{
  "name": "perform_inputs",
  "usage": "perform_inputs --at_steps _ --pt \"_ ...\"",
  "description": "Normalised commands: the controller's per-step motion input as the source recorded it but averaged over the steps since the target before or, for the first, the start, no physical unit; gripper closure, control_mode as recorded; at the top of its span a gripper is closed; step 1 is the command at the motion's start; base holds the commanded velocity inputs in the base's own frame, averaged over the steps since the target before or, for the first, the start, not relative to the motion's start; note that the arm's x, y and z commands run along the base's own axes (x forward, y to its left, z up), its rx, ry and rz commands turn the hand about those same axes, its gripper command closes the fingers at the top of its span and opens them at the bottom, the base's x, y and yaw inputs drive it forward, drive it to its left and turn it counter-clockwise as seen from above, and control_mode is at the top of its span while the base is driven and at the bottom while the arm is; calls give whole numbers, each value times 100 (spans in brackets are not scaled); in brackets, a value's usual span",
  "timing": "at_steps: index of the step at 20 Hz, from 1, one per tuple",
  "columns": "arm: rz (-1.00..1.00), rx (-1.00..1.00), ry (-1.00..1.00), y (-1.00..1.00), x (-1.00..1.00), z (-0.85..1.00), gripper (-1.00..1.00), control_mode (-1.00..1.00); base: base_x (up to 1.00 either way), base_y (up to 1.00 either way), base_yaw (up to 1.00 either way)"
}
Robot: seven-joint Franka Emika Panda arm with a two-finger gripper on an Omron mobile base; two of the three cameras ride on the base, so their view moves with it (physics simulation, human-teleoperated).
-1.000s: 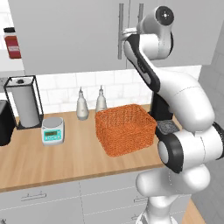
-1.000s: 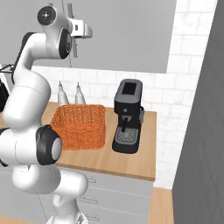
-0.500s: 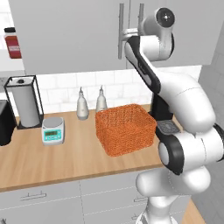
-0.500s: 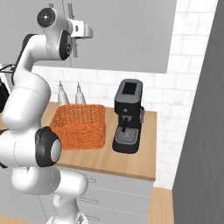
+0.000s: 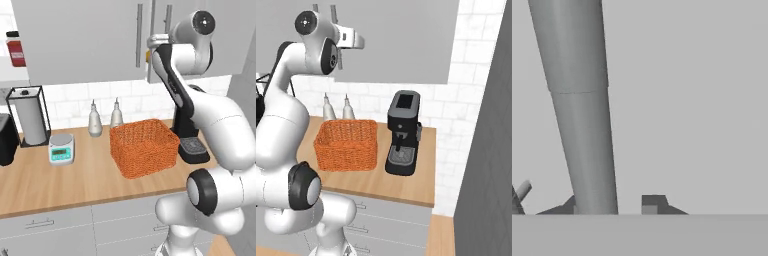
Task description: Open the cabinet, pick up the bread from the cabinet and place it in the basket. Then move the basket to the dining counter.
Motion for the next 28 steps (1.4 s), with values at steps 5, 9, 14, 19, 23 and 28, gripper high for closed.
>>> perform_inputs --at_steps 5,9,14,19,23,28 --pt "-5 6 0 -100 -85 0 100 -100 0 0 0" --pt "-3 6 0 -100 -91 0 100 -100 0 0 0" --pt "-2 5 0 -100 -90 0 100 -100 0 0 0" --pt "-1 6 0 -100 -87 0 100 -100 0 0 0" --pt "0 6 0 -100 -84 0 100 -100 0 0 0" --pt "0 6 0 -100 -87 0 100 -100 0 0 0"
